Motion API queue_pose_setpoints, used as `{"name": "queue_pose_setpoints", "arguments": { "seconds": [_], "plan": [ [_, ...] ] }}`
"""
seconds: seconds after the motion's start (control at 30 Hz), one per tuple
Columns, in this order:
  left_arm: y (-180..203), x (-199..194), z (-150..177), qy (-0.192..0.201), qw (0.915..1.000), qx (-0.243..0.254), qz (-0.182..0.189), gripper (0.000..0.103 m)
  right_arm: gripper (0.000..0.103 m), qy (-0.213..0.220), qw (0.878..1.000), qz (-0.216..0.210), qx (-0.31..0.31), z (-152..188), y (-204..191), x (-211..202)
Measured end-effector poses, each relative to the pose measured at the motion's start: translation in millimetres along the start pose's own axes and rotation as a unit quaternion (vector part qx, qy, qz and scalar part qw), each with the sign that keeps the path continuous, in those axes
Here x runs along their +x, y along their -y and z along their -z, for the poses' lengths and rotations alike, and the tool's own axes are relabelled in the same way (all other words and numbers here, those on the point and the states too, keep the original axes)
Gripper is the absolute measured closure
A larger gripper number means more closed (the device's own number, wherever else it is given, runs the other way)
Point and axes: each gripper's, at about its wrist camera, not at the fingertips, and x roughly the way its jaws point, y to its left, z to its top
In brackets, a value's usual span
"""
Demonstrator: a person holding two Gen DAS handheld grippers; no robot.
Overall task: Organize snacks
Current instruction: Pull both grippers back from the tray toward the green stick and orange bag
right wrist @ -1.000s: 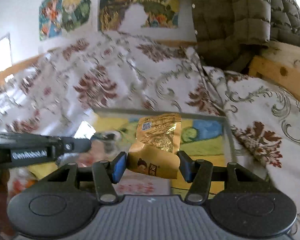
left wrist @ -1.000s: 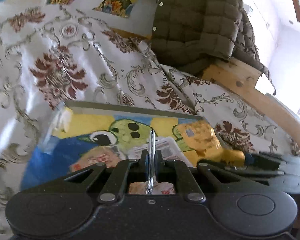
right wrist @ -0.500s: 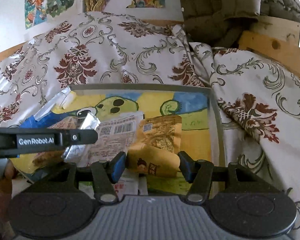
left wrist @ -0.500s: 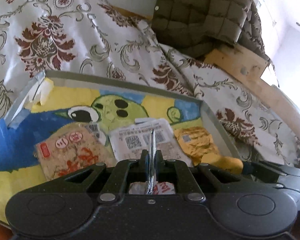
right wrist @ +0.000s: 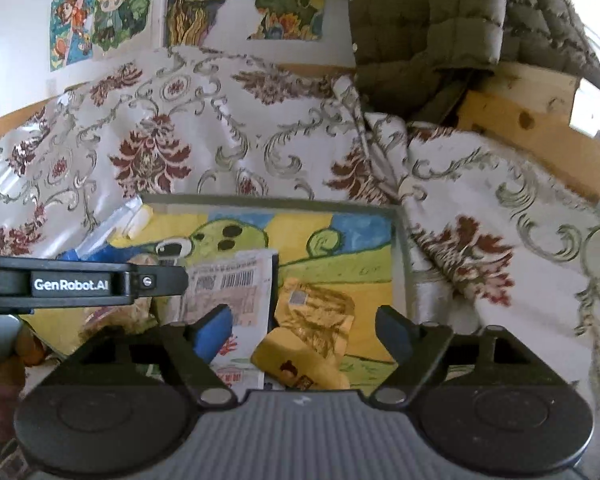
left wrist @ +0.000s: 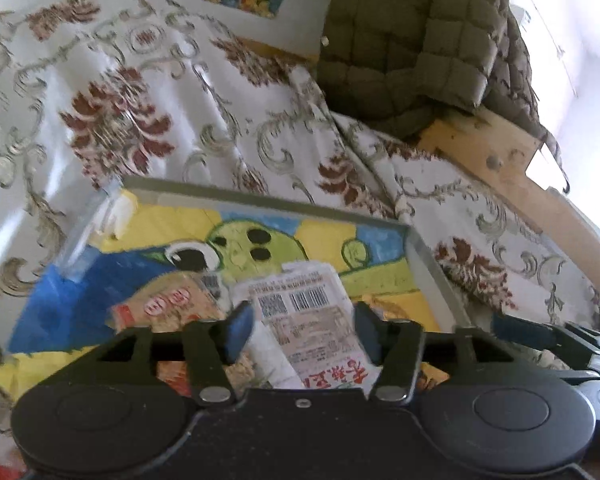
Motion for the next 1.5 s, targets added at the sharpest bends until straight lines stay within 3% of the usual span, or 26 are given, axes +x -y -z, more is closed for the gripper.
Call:
{"name": "queue_pose_setpoints", "arguments": {
  "seconds": [0.07,0.27,0.53,0.87,0.97,1.07,1.3,1.5],
  "plan": [
    [3,-12,-4,0.019,0.9997,0.001,-0.015,0.024,0.012,0.012,1.0,0.008,0.003,-3,2,-12],
    [15,-53,-14,0.067,0.9966,0.017,-0.046,0.003,0.0,0.057,0.998,0.025,0.027,-14,5,-53],
    [31,-125,-5,0.133,0.9861,0.05,-0.087,0.001,0.0,0.117,0.992,0.032,0.026,-14,-1,-119],
    [47,-231,53,0.185,0.9711,0.067,-0.135,0.001,0.0,0.148,0.987,0.033,0.044,20,-26,-222],
    [52,-260,70,0.178,0.9713,0.077,-0.137,0.001,0.0,0.152,0.987,0.029,0.037,33,-37,-250],
    [52,-291,77,0.184,0.9715,0.095,-0.115,0.001,0.0,0.164,0.986,0.04,0.019,50,-51,-280],
    [40,-337,66,0.16,0.9808,0.079,-0.078,0.001,0.0,0.152,0.986,0.057,0.024,65,-74,-329],
    [32,-362,51,0.11,0.984,0.122,-0.069,0.001,0.0,0.111,0.99,0.074,0.037,71,-92,-352]
  ]
}}
